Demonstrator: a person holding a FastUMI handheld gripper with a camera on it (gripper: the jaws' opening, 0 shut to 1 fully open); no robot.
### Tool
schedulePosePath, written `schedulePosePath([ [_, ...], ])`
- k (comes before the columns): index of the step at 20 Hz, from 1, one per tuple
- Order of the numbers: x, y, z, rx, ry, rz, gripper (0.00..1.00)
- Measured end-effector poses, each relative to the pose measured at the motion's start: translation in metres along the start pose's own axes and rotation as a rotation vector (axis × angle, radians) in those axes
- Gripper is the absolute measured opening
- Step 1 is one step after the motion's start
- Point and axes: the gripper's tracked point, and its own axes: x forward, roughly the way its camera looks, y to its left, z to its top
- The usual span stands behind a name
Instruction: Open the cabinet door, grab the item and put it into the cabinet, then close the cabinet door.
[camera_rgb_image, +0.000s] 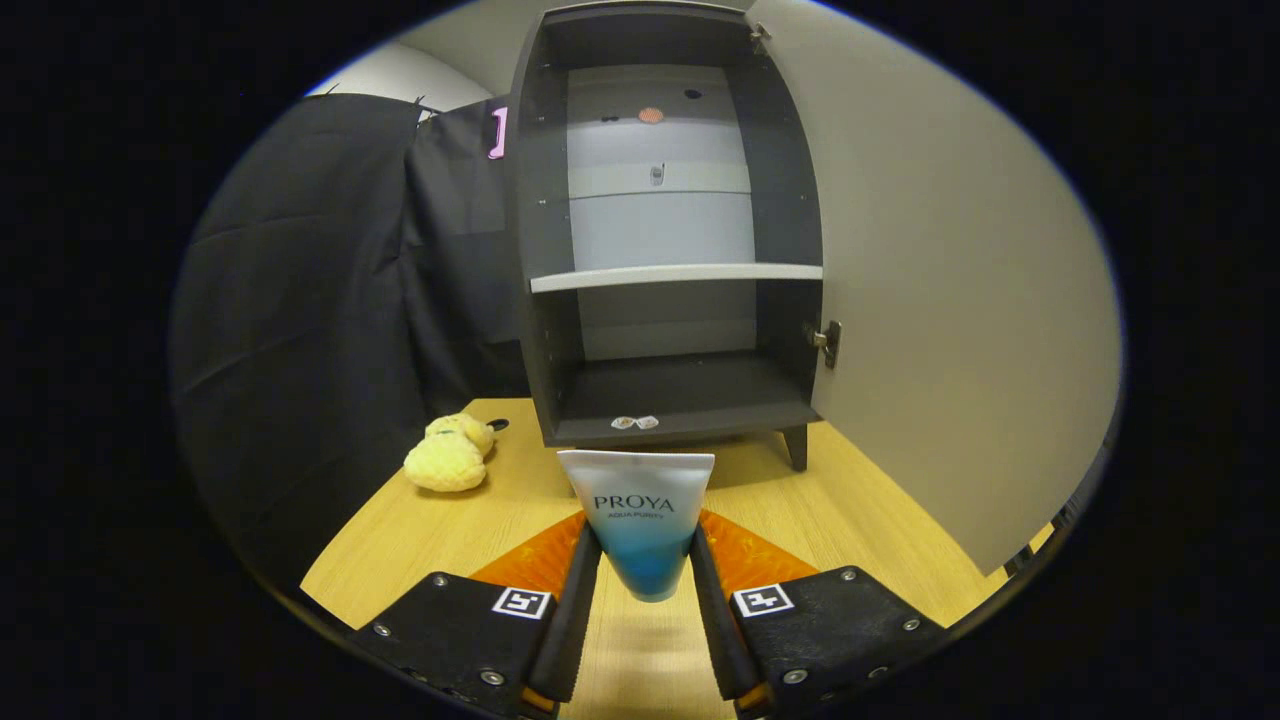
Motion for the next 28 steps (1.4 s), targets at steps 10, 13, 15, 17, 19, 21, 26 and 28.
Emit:
schedulePosePath([
  [10, 0.039, -0.004, 0.136, -0.054, -0.099, 0.065, 0.52],
  [13, 0.051, -0.006, 0.172, -0.079, -0.130, 0.077, 0.52],
  [15, 0.060, -0.006, 0.196, -0.084, -0.154, 0.079, 0.52],
  [17, 0.071, -0.008, 0.220, -0.084, -0.170, 0.084, 0.52],
  [19, 0.086, -0.009, 0.239, -0.083, -0.174, 0.087, 0.52],
  [21, 0.101, -0.012, 0.254, -0.080, -0.167, 0.086, 0.52],
  [26, 0.148, -0.013, 0.272, -0.038, -0.126, 0.095, 0.52],
  [28, 0.168, -0.015, 0.274, -0.037, -0.107, 0.092, 0.52],
])
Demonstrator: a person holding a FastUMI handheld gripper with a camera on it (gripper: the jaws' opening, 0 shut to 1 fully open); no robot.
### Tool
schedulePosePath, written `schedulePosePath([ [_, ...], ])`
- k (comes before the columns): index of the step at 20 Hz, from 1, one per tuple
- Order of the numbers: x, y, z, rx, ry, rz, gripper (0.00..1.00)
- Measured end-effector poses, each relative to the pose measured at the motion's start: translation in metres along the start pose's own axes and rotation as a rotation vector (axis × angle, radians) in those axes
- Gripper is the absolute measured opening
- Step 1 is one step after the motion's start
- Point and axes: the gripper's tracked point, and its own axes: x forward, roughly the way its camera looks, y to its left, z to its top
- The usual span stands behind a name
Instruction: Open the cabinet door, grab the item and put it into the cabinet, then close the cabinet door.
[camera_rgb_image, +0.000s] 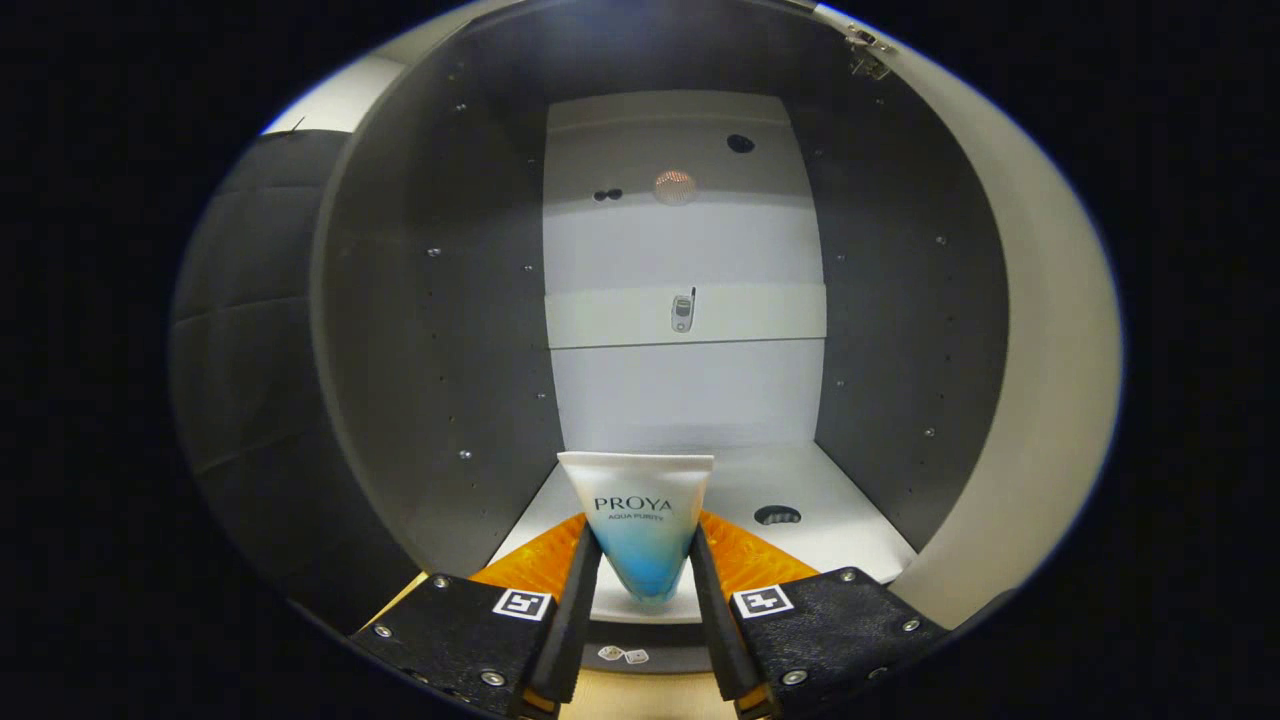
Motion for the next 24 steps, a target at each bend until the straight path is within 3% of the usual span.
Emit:
schedulePosePath([
  [6, 0.046, -0.015, -0.013, 0.016, 0.070, -0.024, 0.52],
  [13, 0.053, -0.017, -0.018, 0.030, 0.079, -0.017, 0.57],
  [16, 0.034, -0.021, -0.010, 0.014, 0.027, -0.035, 0.88],
  [17, 0.024, -0.022, -0.007, 0.008, 0.006, -0.038, 0.91],
  [24, -0.070, -0.010, 0.001, 0.009, -0.114, -0.015, 0.94],
])
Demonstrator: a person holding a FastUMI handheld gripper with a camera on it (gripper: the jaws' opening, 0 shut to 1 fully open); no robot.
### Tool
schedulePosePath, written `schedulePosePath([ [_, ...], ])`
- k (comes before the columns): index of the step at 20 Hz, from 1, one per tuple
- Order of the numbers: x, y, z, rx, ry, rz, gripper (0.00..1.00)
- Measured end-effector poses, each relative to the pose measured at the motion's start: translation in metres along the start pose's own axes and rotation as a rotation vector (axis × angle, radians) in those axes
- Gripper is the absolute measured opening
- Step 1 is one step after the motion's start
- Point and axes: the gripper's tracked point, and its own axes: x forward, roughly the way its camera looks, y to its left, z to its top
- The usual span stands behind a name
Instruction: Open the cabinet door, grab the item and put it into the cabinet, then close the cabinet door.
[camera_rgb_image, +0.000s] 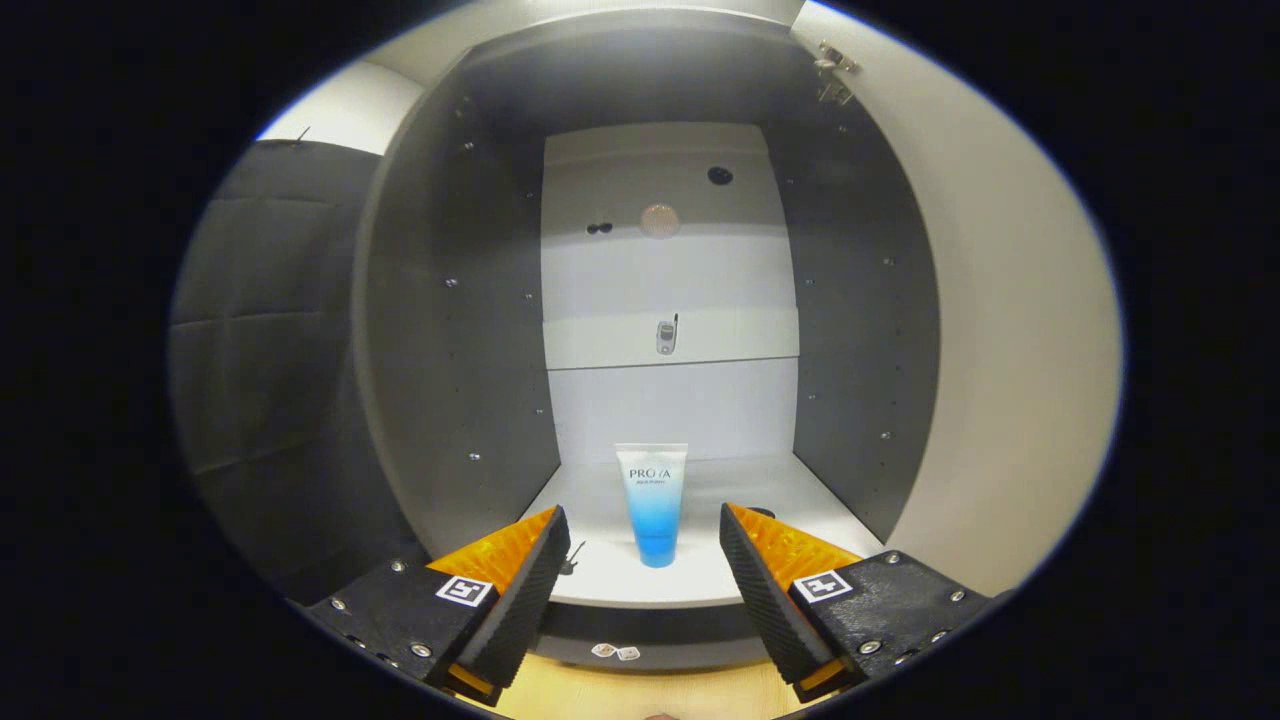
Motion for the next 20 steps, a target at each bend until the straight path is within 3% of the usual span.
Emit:
schedulePosePath([
  [20, -0.240, 0.011, -0.020, 0.026, -0.103, -0.016, 0.94],
])
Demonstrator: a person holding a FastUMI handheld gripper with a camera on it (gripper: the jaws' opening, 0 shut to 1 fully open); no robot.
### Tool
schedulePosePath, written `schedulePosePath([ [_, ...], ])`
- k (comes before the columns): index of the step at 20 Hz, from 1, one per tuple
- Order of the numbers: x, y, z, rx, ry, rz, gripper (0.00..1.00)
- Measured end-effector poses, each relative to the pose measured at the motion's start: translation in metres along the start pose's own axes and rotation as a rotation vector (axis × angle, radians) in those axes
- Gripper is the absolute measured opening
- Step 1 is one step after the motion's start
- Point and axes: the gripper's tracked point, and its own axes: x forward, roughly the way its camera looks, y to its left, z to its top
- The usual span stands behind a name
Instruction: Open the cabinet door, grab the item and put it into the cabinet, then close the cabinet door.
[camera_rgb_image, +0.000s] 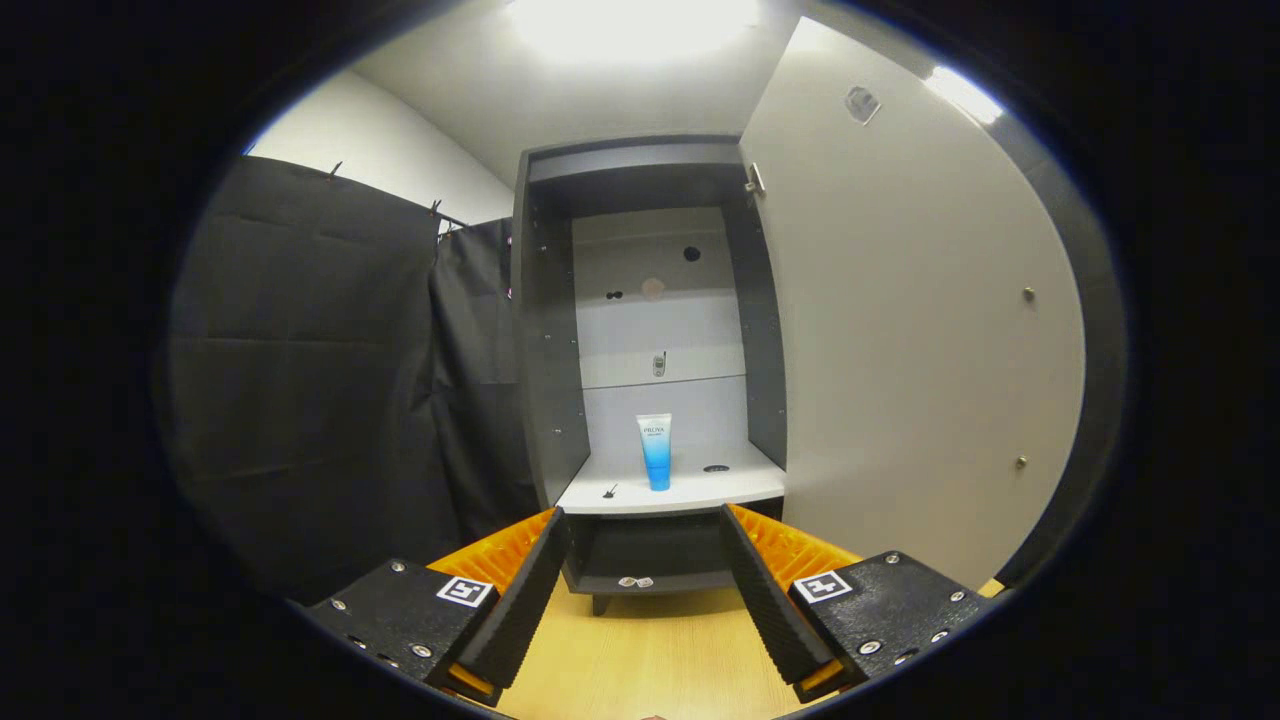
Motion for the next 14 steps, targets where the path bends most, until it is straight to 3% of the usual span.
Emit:
schedulePosePath([
  [6, -0.055, -0.022, -0.002, -0.010, -0.014, -0.038, 0.93],
  [14, -0.122, -0.105, 0.002, 0.043, -0.032, -0.219, 0.93],
])
